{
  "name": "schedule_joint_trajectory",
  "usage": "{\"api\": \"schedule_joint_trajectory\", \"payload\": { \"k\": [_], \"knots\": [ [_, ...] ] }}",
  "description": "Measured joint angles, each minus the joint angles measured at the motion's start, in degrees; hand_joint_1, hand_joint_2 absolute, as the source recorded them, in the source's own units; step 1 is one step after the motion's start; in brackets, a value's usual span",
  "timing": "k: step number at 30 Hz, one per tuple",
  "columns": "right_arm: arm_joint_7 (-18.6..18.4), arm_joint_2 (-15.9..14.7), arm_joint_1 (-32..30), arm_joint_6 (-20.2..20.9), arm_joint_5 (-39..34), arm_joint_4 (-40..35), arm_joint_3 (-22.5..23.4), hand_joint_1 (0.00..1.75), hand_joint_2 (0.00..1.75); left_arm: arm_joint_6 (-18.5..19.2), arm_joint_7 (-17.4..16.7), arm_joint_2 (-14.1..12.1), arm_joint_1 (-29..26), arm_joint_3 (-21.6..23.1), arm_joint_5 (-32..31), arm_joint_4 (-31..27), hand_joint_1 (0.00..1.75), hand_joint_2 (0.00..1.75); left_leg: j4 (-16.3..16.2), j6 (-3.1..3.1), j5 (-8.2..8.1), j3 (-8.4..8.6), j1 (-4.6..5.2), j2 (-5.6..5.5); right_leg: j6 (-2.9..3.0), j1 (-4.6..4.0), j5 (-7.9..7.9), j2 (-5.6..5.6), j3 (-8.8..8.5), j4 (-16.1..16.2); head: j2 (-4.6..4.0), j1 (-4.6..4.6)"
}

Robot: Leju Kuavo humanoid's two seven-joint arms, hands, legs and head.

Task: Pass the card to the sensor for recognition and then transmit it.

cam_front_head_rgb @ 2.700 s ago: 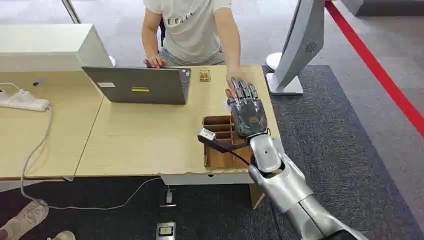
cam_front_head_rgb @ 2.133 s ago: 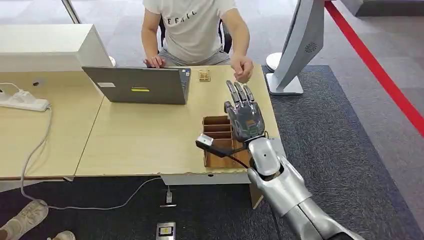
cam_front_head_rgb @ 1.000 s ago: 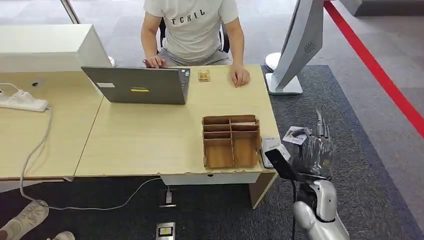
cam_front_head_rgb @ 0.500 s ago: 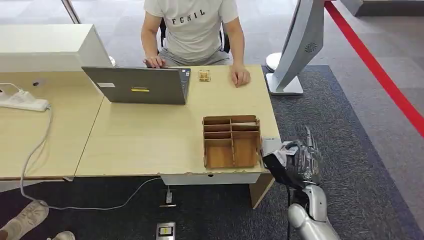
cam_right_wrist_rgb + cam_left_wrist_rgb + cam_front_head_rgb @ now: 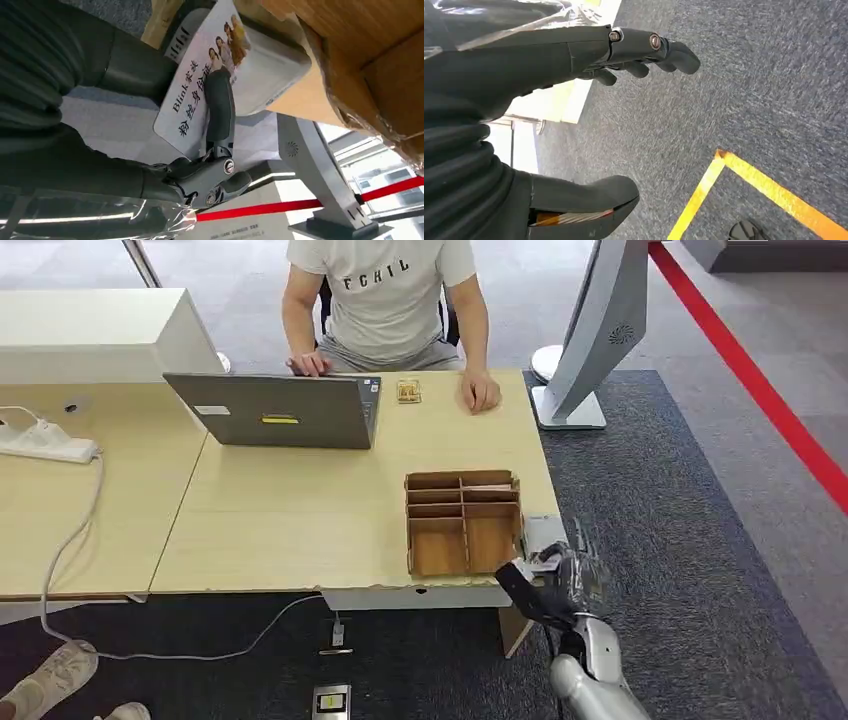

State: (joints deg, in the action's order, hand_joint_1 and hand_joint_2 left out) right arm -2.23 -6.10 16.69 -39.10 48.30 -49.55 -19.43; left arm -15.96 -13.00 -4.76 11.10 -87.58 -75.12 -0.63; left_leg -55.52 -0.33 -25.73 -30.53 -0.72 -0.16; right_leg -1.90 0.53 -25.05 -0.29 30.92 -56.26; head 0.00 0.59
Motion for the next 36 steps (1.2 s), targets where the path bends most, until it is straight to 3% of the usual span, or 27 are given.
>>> {"api": "schedule_joint_trajectory", "payload": {
  "k": [10, 17, 25, 36],
  "knots": [
    [-0.11, 0.55, 1.52, -0.07, 0.55, 5.92, -0.2, 1.75, 1.75, 1.97, 0.48, 0.07, -0.05, 0.0, 0.33, 0.0, 0.1, 1.75, 0.0, 0.0, 0.0, 0.05, 0.01, 0.01, 0.0, 0.01, 0.01, 0.01, -0.03, 0.01, 0.0, 0.0],
    [5.2, 0.7, 1.31, -0.11, -0.02, 5.68, 0.79, 1.75, 1.75, 3.58, 1.22, -0.26, -0.11, 0.0, 0.17, 0.0, 0.12, 1.75, -0.01, 0.0, 0.01, 0.06, 0.0, 0.0, 0.0, 0.0, 0.01, 0.0, -0.05, -0.01, 0.0, 0.0],
    [7.15, 1.75, -0.75, -0.09, -9.57, -5.31, 0.57, 1.75, 1.75, 2.34, 1.36, -0.2, -0.15, 0.0, 0.85, 0.0, 0.1, 1.75, 0.0, -0.01, 0.02, 0.05, 0.0, 0.0, 0.0, 0.0, 0.01, 0.0, -0.05, -0.02, 0.0, 0.0],
    [9.09, 1.75, -2.13, -0.11, -14.08, -16.14, -1.4, 1.75, 1.75, 1.88, 1.36, -0.09, -0.18, -0.13, 0.48, 0.0, 0.1, 1.75, 0.0, -0.01, 0.02, 0.04, 0.0, 0.0, 0.0, 0.0, 0.01, 0.0, -0.05, -0.02, 0.0, 0.02]
  ]
}}
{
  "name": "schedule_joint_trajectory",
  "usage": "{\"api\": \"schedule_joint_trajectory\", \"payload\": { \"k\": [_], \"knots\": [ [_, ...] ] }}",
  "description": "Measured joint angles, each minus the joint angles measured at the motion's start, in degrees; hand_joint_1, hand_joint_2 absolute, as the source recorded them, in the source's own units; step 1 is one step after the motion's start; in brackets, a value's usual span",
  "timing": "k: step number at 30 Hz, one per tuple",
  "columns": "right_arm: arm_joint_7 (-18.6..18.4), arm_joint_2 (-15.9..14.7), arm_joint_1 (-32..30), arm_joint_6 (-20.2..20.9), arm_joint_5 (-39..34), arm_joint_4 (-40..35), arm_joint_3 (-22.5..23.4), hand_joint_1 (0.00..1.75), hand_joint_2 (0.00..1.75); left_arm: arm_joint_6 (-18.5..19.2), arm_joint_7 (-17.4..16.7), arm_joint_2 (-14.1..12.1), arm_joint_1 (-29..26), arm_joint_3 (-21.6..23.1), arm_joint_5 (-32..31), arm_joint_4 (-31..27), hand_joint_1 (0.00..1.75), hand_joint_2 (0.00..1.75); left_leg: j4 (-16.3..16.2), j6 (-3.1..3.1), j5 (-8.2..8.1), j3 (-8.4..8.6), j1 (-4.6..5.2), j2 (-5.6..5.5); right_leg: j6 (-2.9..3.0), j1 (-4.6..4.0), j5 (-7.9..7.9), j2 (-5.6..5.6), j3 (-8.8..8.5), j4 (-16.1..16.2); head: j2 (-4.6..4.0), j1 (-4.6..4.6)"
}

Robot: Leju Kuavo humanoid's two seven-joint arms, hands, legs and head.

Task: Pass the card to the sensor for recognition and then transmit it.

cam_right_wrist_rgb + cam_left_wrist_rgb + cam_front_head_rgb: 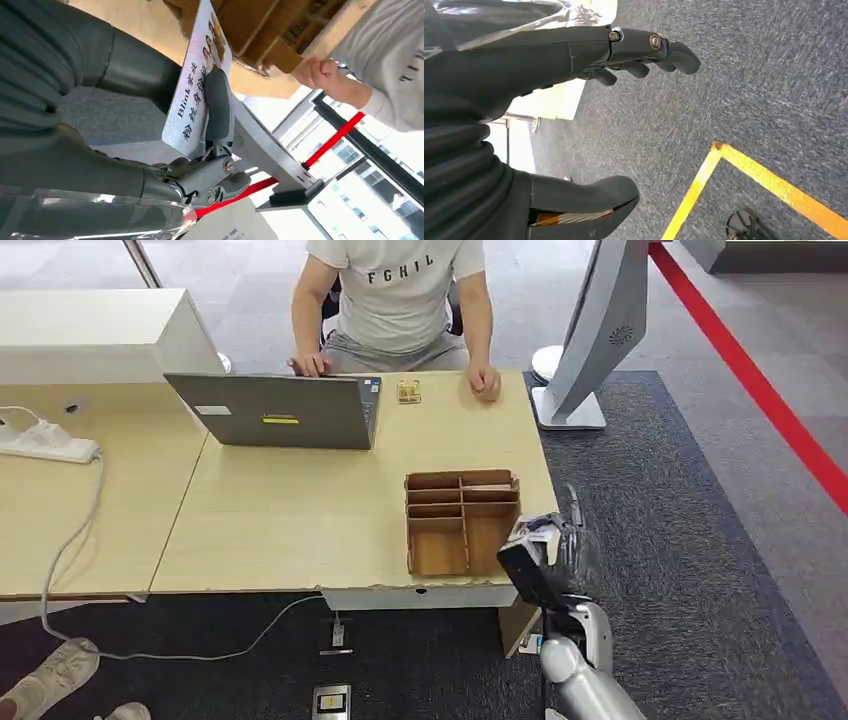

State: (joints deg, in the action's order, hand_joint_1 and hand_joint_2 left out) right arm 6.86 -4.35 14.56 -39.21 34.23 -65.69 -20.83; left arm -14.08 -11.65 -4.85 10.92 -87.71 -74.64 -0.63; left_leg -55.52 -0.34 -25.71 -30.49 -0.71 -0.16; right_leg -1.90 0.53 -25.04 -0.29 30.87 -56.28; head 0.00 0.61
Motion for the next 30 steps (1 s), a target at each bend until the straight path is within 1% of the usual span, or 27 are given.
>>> {"api": "schedule_joint_trajectory", "payload": {
  "k": [2, 7, 11, 13, 18, 22, 26, 30],
  "knots": [
    [-0.02, -0.09, -0.06, 0.0, -1.03, -2.77, -0.76, 1.75, 1.75, -0.35, -0.13, 0.02, 0.04, -0.28, -0.39, 0.0, 0.1, 1.75, 0.0, 0.0, 0.0, 0.01, 0.0, 0.0, 0.0, 0.0, 0.0, 0.0, 0.01, 0.0, 0.0, -0.04],
    [-0.37, -0.24, 0.43, 0.0, -1.22, -6.57, -1.09, 1.75, 1.75, -0.57, -0.55, 0.11, -0.02, -0.35, -2.16, 0.0, 0.12, 1.75, 0.0, 0.0, 0.0, -0.02, 0.0, -0.01, 0.0, 0.0, 0.0, 0.0, 0.0, -0.01, 0.0, 0.0],
    [-1.59, -0.37, 4.17, 0.0, 1.03, -7.99, -1.44, 1.75, 1.75, 0.02, -0.59, 0.09, 0.07, -0.37, -3.78, 0.0, 0.12, 1.75, 0.0, 0.01, 0.03, -0.01, 0.0, 0.01, 0.0, 0.0, 0.02, 0.01, 0.0, -0.02, 0.0, 0.0],
    [-3.1, -0.39, 6.82, 0.02, 3.04, -7.99, -1.9, 1.75, 1.75, 0.66, -0.22, 0.0, 0.06, -0.37, -4.15, 0.0, 0.12, 1.75, 0.0, 0.0, 0.05, 0.0, 0.0, 0.01, 0.0, 0.0, 0.04, 0.01, 0.0, -0.02, 0.0, -0.02],
    [-9.03, -0.37, 12.34, 0.31, 9.52, -7.99, -3.3, 1.75, 1.75, 3.41, 0.81, -0.63, 0.04, -0.37, -4.81, 0.0, 0.14, 1.75, 0.0, -0.02, 0.08, 0.0, -0.01, 0.0, -0.01, 0.0, 0.06, 0.0, -0.01, -0.05, 0.0, 0.0],
    [-15.33, -0.39, 15.04, 2.1, 17.95, -8.28, -4.22, 1.75, 1.75, 6.76, 1.75, -1.64, 0.02, -0.37, -6.23, 0.0, 0.14, 1.75, 0.0, -0.02, 0.08, -0.01, -0.01, 0.0, 0.0, -0.01, 0.06, 0.0, 0.01, -0.07, 0.0, -0.02],
    [-17.88, -0.39, 16.94, 4.07, 22.1, -8.43, -5.07, 1.75, 1.75, 8.2, 2.16, -2.56, 0.02, -0.37, -6.43, 0.0, 0.14, 1.75, 0.0, -0.02, 0.08, -0.04, -0.01, 0.0, 0.0, -0.01, 0.05, 0.0, 0.02, -0.07, 0.0, -0.02],
    [-18.97, -0.04, 18.93, 4.94, 24.75, -7.97, -6.12, 1.75, 1.75, 8.42, 2.25, -2.97, 0.0, -0.37, -5.72, 0.0, 0.14, 1.75, 0.01, -0.02, 0.08, -0.05, -0.01, -0.01, 0.0, -0.01, 0.05, 0.0, 0.01, -0.07, 0.0, 0.0]
  ]
}}
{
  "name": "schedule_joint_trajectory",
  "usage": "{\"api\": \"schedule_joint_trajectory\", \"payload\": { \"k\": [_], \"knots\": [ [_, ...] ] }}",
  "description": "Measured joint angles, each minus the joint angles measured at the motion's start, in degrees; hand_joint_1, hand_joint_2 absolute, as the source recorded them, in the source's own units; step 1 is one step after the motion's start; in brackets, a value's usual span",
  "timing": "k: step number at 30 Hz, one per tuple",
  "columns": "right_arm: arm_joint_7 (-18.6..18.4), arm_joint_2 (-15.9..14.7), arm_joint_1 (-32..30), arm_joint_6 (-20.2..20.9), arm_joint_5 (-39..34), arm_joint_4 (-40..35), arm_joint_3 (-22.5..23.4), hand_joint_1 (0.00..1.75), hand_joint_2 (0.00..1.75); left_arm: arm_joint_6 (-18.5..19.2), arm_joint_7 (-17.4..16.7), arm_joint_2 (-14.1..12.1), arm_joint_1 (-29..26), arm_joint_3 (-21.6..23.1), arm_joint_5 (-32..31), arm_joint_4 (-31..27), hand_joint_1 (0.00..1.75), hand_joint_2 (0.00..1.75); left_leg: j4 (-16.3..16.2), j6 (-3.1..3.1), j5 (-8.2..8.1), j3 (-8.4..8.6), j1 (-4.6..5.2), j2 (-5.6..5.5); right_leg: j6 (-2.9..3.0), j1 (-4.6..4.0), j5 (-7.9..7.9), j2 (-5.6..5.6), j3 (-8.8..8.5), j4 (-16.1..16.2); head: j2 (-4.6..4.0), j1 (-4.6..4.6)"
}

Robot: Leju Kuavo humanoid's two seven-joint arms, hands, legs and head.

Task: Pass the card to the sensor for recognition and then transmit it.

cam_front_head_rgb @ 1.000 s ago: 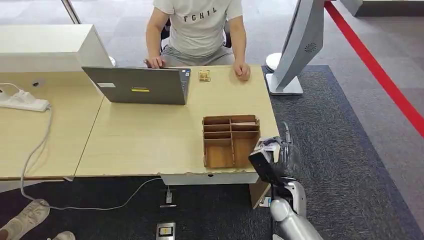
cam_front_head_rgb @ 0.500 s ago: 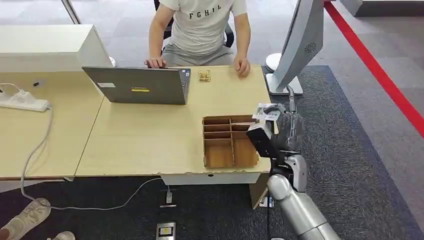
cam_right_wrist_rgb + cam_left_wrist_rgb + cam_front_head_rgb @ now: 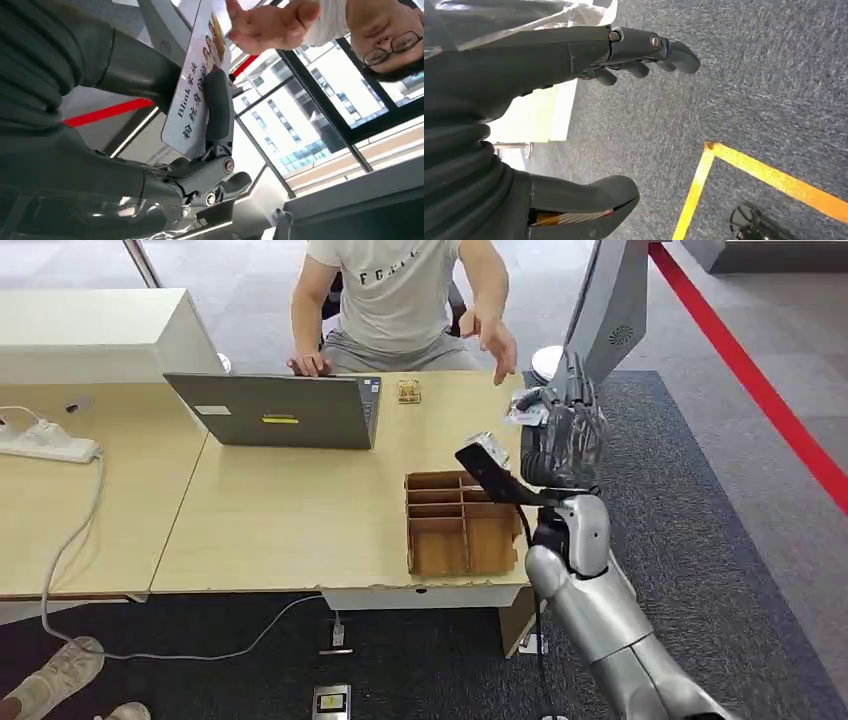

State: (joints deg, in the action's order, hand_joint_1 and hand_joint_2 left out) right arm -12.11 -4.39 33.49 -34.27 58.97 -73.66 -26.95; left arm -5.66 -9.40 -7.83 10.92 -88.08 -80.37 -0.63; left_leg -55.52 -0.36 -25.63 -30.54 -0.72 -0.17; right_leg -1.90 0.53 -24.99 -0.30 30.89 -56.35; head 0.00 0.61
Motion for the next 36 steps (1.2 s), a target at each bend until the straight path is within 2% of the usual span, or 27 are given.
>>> {"api": "schedule_joint_trajectory", "payload": {
  "k": [6, 16, 23, 24, 25, 26, 30, 36],
  "knots": [
    [-0.06, 1.86, 2.88, 0.24, 0.94, 2.17, -1.66, 1.75, 1.75, -0.66, -0.5, -0.15, 0.02, -0.02, 1.25, -0.02, 0.14, 1.75, 0.0, 0.0, 0.0, -0.01, 0.0, -0.02, 0.0, 0.0, 0.0, 0.0, 0.0, -0.02, 0.0, -0.02],
    [2.21, 7.78, 8.61, -1.05, 0.81, 12.1, -4.35, 1.75, 1.75, -5.07, -1.59, 0.18, 0.06, -0.02, 4.63, 0.0, 0.14, 1.75, 0.0, -0.01, 0.0, -0.02, -0.01, -0.01, 0.01, -0.01, -0.01, -0.01, 0.03, -0.05, 0.0, 0.0],
    [2.8, 11.78, 9.81, -2.3, 1.29, 19.13, -5.99, 1.75, 1.75, -7.8, -1.86, 0.96, 0.05, -0.02, 7.06, 0.0, 0.14, 1.75, 0.0, -0.01, 0.0, -0.03, -0.01, -0.01, 0.01, -0.01, -0.01, -0.01, 0.05, -0.04, 0.0, 0.0],
    [2.89, 12.24, 9.91, -2.73, 1.22, 20.08, -6.03, 0.47, 1.75, -8.15, -1.86, 1.07, 0.05, -0.02, 7.28, 0.0, 0.14, 1.75, 0.0, -0.01, 0.0, -0.03, -0.01, -0.01, 0.01, -0.01, -0.01, -0.01, 0.05, -0.04, 0.0, -0.02],
    [2.93, 12.61, 10.01, -3.12, 1.18, 20.94, -6.08, 0.47, 1.75, -8.41, -1.86, 1.18, 0.04, -0.02, 7.39, 0.0, 0.14, 1.75, 0.0, -0.01, 0.0, -0.03, -0.01, -0.01, 0.01, -0.01, -0.01, -0.01, 0.05, -0.04, 0.0, 0.02],
    [3.0, 12.89, 10.07, -3.45, 1.11, 21.7, -6.12, 0.0, 1.75, -8.68, -1.86, 1.25, 0.04, -0.02, 7.54, 0.0, 0.14, 1.75, 0.0, -0.01, 0.0, -0.03, -0.01, -0.01, 0.01, -0.01, -0.01, -0.01, 0.06, -0.04, 0.0, -0.02],
    [4.31, 13.62, 10.11, -4.83, 0.24, 23.76, -6.32, 0.0, 1.75, -9.51, -1.79, 1.6, 0.04, -0.02, 8.15, 0.0, 0.14, 1.75, 0.0, -0.01, 0.0, -0.03, -0.01, -0.01, 0.01, 0.0, -0.02, -0.01, 0.06, -0.02, 0.0, -0.02],
    [7.92, 13.86, 9.91, -4.74, -4.44, 24.57, -6.32, 0.0, 1.75, -9.59, -1.22, 1.92, 0.0, -0.02, 8.52, 0.0, 0.14, 1.75, -0.01, -0.01, 0.0, 0.0, 0.0, 0.0, 0.01, 0.0, -0.01, -0.01, 0.09, -0.01, 0.0, 0.0]
  ]
}}
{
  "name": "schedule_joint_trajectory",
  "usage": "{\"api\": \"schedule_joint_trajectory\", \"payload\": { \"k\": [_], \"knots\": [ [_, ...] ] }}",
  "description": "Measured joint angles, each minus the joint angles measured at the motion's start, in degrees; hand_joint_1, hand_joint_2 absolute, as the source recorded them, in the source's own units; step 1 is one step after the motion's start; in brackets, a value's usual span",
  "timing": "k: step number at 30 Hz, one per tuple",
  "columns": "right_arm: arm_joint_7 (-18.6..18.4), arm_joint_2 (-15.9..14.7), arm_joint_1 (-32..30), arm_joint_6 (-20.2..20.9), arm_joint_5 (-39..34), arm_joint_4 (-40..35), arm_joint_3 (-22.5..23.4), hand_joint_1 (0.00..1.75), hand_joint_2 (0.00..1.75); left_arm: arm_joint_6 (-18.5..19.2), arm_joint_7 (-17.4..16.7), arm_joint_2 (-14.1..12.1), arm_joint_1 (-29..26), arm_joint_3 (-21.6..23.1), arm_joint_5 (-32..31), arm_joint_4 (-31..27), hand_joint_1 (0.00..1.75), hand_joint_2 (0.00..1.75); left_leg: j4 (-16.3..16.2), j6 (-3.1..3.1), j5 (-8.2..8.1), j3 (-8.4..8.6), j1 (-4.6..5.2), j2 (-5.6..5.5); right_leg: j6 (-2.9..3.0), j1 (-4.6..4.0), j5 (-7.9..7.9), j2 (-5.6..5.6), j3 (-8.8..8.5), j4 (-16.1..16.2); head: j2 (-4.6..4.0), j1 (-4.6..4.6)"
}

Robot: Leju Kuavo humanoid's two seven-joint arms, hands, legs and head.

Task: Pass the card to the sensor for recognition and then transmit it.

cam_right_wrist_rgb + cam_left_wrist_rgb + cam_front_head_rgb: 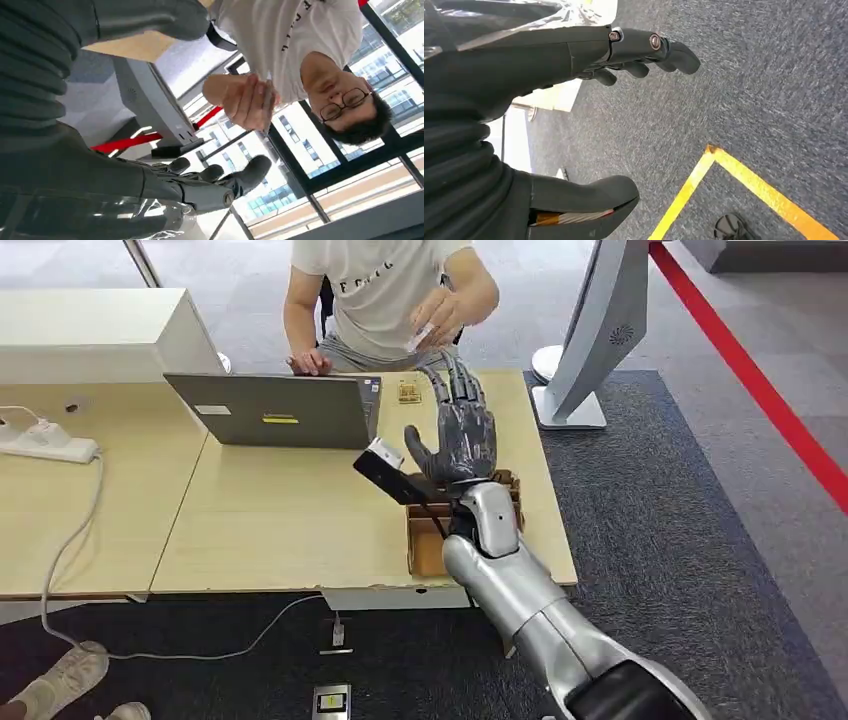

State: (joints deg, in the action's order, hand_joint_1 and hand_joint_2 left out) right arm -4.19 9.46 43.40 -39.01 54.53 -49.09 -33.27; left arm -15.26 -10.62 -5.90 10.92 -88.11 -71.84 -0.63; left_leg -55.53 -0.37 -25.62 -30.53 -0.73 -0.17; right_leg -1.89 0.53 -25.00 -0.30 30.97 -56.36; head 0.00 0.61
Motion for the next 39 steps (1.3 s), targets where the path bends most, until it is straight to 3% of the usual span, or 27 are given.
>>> {"api": "schedule_joint_trajectory", "payload": {
  "k": [11, 14, 17, 20, 26, 39],
  "knots": [
    [5.31, -6.29, -9.75, 2.62, -12.17, -14.04, 0.55, 0.0, 1.75, -1.33, 1.11, 0.83, -0.27, 0.0, 2.47, 0.0, 0.14, 1.75, -0.02, 0.02, -0.03, 0.02, 0.0, 0.01, -0.01, 0.0, -0.01, 0.01, -0.01, 0.08, 0.0, -0.02],
    [4.91, -8.48, -14.27, 3.5, -9.61, -19.83, 0.98, 0.0, 1.75, -1.64, 1.4, 1.25, -0.45, 0.0, 2.91, 0.02, 0.14, 1.75, -0.02, 0.03, -0.06, 0.02, 0.01, 0.01, -0.01, 0.0, -0.01, 0.02, 0.0, 0.08, 0.0, 0.0],
    [1.88, -10.51, -17.86, 4.59, -2.85, -24.78, 1.99, 0.0, 1.75, -0.42, 1.55, 1.46, -0.45, 0.0, 2.23, 0.04, 0.14, 1.75, -0.02, 0.03, -0.06, 0.02, 0.01, 0.01, -0.01, 0.0, -0.01, 0.02, 0.01, 0.09, 0.0, -0.02],
    [-1.81, -12.56, -20.33, 6.62, 1.62, -27.82, 3.52, 0.0, 1.75, 1.42, 1.66, 1.44, -0.52, 0.0, 1.36, 0.04, 0.14, 1.75, -0.02, 0.03, -0.05, 0.02, 0.01, 0.0, -0.01, 0.0, -0.01, 0.02, -0.01, 0.09, 0.0, 0.0],
    [-4.51, -15.67, -23.26, 10.07, 7.28, -31.17, 5.29, 0.0, 1.75, 3.3, 2.25, 0.85, -0.52, 0.0, 0.85, 0.04, 0.14, 1.75, -0.02, 0.03, -0.05, 0.04, 0.01, 0.02, 0.01, 0.0, 0.02, 0.03, -0.02, 0.08, 0.0, 0.0],
    [-7.13, -15.91, -23.46, 14.1, 13.9, -29.51, 3.65, 0.0, 1.75, 5.49, 2.6, -0.37, -0.25, 0.0, -0.7, 0.04, 0.14, 1.75, 0.01, 0.03, -0.05, -0.01, 0.0, 0.0, 0.01, 0.0, 0.01, 0.02, -0.05, 0.05, 0.0, -0.02]
  ]
}}
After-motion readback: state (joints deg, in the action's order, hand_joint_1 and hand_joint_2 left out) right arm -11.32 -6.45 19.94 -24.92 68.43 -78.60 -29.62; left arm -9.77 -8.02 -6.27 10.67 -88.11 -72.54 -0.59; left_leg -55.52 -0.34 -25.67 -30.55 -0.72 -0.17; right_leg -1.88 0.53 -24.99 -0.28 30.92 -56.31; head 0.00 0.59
